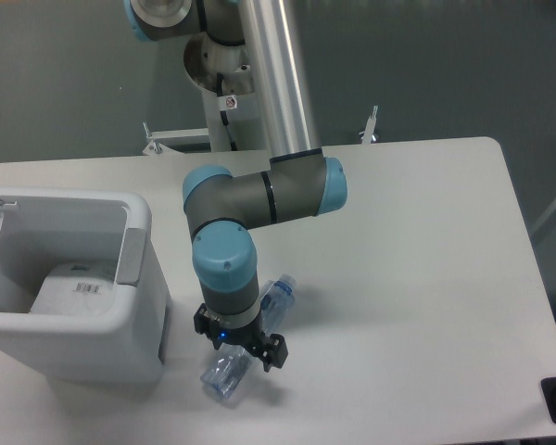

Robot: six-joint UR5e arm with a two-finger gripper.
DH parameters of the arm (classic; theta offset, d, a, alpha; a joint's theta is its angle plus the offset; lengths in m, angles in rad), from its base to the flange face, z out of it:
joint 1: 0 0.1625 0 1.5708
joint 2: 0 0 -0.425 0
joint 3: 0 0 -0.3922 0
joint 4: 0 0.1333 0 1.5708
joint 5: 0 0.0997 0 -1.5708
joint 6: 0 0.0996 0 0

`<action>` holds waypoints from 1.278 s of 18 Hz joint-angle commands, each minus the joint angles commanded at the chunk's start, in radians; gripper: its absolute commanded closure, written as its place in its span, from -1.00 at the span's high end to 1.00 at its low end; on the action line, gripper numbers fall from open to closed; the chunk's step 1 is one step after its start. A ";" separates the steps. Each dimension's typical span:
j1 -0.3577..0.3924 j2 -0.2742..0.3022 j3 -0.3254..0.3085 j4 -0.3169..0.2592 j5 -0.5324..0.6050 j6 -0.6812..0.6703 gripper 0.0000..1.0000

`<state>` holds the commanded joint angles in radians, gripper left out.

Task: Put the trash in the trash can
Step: 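Lower the gripper and close it around the bottle's middle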

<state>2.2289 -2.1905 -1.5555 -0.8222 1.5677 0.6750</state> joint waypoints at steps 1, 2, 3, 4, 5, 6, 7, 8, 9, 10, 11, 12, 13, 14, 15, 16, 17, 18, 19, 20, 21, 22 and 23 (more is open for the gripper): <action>-0.005 -0.005 0.000 0.000 0.000 -0.008 1.00; -0.005 -0.005 -0.002 0.000 -0.002 -0.017 1.00; -0.006 -0.006 0.000 0.000 -0.002 -0.017 1.00; -0.006 -0.009 0.002 0.000 -0.002 -0.017 1.00; -0.006 -0.015 0.005 0.000 -0.002 -0.018 1.00; -0.006 -0.018 0.006 0.000 -0.002 -0.018 1.00; -0.006 -0.020 0.008 0.000 -0.002 -0.018 1.00; -0.006 -0.025 0.012 0.000 -0.002 -0.020 1.00; -0.006 -0.029 0.014 0.000 -0.002 -0.021 1.00; -0.006 -0.031 0.015 0.000 -0.002 -0.023 1.00; -0.006 -0.034 0.018 0.000 -0.002 -0.026 1.00; -0.006 -0.037 0.018 0.000 -0.002 -0.028 1.00; -0.006 -0.040 0.021 0.000 -0.002 -0.028 1.00; -0.006 -0.041 0.023 0.000 -0.002 -0.028 1.00; -0.006 -0.041 0.023 0.000 0.000 -0.028 1.00; -0.006 -0.041 0.023 0.000 0.000 -0.028 0.98; -0.006 -0.040 0.023 0.000 0.000 -0.028 0.91; -0.006 -0.040 0.025 0.000 0.000 -0.028 0.86; -0.006 -0.040 0.023 0.000 0.000 -0.028 0.82; -0.006 -0.040 0.023 -0.002 0.000 -0.029 0.76; -0.006 -0.040 0.023 -0.002 0.000 -0.029 0.70; -0.006 -0.040 0.023 -0.002 0.000 -0.029 0.62; -0.006 -0.040 0.023 -0.002 0.000 -0.028 0.60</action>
<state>2.2227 -2.2304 -1.5324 -0.8237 1.5677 0.6473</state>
